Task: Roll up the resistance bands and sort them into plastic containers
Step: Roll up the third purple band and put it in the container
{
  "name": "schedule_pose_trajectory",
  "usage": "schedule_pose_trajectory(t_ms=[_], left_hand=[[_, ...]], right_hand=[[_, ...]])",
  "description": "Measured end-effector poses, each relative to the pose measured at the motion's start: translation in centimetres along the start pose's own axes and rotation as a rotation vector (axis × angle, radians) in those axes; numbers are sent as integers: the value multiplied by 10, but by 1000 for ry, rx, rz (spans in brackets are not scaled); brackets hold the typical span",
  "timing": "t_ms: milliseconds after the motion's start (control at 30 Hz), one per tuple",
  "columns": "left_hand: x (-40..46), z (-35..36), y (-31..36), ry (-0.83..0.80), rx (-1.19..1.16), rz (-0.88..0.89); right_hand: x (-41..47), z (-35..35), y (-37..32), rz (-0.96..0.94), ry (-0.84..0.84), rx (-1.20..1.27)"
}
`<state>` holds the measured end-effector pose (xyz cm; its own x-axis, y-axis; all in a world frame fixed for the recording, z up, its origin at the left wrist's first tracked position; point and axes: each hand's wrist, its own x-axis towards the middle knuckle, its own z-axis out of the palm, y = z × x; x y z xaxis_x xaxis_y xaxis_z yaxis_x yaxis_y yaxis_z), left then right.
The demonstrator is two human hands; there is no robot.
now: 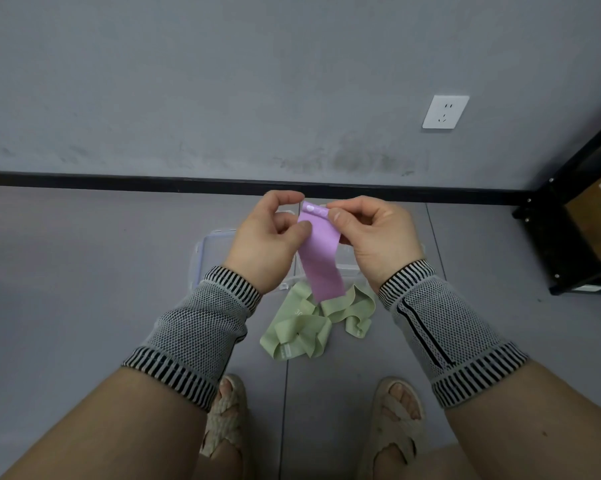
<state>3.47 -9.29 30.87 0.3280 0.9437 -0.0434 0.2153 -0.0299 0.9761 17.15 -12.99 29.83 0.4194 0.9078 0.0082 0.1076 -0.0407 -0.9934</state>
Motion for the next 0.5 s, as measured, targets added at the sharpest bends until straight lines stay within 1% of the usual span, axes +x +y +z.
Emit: schedule_pose_trajectory(t_ms=[100, 233, 500], left_hand=[[0, -1, 1, 31, -24, 29], [0, -2, 0, 64, 1, 69], [-1, -3, 4, 86, -11, 70]], right_hand=[[0, 2, -1, -25, 12, -15], [-3, 5, -3, -66, -4, -25], [-6, 7, -7, -71, -46, 3]])
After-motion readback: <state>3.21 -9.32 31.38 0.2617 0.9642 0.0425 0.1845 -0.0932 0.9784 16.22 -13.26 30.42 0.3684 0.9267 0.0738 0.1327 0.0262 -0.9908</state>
